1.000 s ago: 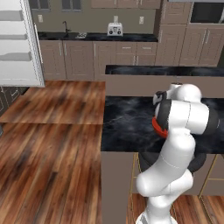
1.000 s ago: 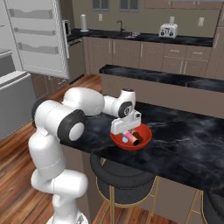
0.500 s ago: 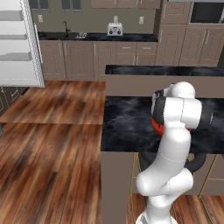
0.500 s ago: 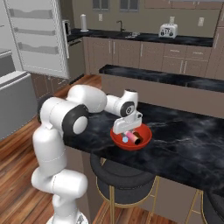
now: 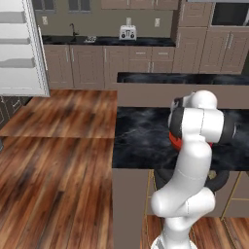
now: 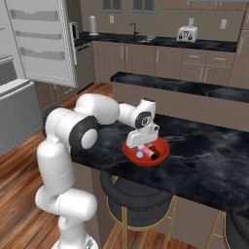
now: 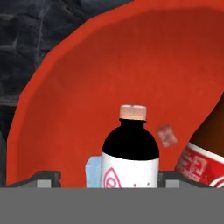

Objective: Open the fridge, grab two sodas, and place both sodas inside the bowl with ice on the dining counter.

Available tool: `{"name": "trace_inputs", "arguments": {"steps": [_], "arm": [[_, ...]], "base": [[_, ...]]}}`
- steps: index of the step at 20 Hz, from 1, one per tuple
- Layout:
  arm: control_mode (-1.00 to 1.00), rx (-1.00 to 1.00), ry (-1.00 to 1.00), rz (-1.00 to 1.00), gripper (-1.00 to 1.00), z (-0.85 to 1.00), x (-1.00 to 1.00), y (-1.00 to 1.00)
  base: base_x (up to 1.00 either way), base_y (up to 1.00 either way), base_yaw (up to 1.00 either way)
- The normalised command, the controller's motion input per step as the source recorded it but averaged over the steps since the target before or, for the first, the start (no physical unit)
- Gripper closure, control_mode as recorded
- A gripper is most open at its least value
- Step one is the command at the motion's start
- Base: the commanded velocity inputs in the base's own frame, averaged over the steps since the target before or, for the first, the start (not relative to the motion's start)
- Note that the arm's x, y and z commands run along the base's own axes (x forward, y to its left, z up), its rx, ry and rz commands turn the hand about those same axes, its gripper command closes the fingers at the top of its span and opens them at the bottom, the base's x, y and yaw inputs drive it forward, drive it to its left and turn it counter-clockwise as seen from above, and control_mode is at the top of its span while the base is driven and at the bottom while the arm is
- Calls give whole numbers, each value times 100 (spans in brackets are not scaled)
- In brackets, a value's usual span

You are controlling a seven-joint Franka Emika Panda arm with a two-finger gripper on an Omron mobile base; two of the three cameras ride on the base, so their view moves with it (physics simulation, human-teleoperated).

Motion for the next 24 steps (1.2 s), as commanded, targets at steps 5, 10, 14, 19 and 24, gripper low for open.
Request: {"name": "trace_inputs", "arguments": {"steps": [5,10,14,19,24], "arm": [[-100,0,-1,0,-100,54,-23,0],[-100,0,0,0,-100,63,-24,19],[-100,0,0,0,-100,68,-17,26],[-100,-2,0,0,-100,69,-26,28],[-100,0,-9,-3,-100,42,-64,8]], "base": [[0,0,0],[0,0,0],[0,0,0],[0,0,0],[0,0,0]]}}
